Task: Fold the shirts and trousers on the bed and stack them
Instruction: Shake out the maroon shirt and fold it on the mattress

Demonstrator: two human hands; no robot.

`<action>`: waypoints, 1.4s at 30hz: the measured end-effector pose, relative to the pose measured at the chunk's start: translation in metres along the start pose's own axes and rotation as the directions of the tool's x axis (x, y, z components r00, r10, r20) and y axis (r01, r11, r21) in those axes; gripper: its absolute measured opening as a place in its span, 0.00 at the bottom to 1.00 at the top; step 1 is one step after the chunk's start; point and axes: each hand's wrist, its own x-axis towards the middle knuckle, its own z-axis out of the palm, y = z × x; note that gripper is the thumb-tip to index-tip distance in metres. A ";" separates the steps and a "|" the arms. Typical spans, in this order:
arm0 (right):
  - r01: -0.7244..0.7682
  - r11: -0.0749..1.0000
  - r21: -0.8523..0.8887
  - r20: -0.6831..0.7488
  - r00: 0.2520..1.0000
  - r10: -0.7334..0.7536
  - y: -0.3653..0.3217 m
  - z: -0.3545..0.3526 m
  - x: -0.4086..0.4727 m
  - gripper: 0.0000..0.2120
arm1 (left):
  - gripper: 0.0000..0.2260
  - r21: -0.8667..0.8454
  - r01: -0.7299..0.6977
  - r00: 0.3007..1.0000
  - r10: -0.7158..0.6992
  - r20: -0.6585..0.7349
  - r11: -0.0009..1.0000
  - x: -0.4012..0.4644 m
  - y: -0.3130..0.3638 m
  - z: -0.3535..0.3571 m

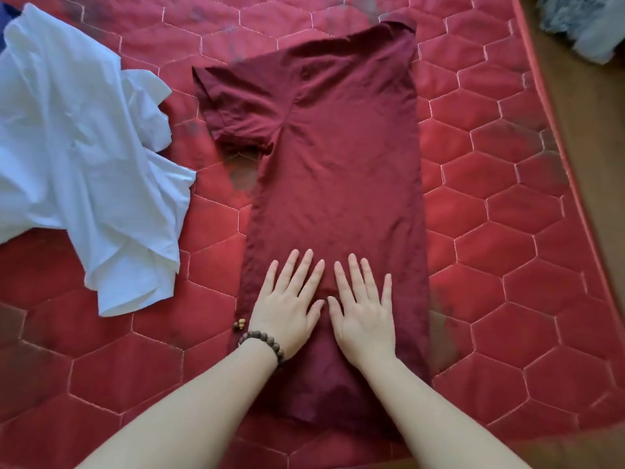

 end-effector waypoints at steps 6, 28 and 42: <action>-0.037 0.998 -0.046 0.001 0.999 0.037 0.031 0.007 -0.055 0.30 | 0.28 0.018 -0.003 1.000 0.003 -0.008 1.000 -0.059 -0.023 0.014; 0.121 0.992 -0.038 0.169 0.979 -0.113 0.015 0.010 -0.165 0.30 | 0.39 0.081 -0.309 0.942 0.293 0.166 0.948 -0.151 -0.026 0.018; 0.081 0.995 -0.064 0.198 0.978 -0.067 0.049 -0.012 -0.192 0.37 | 0.27 0.052 -0.297 0.951 0.300 -0.071 0.954 -0.153 -0.032 0.002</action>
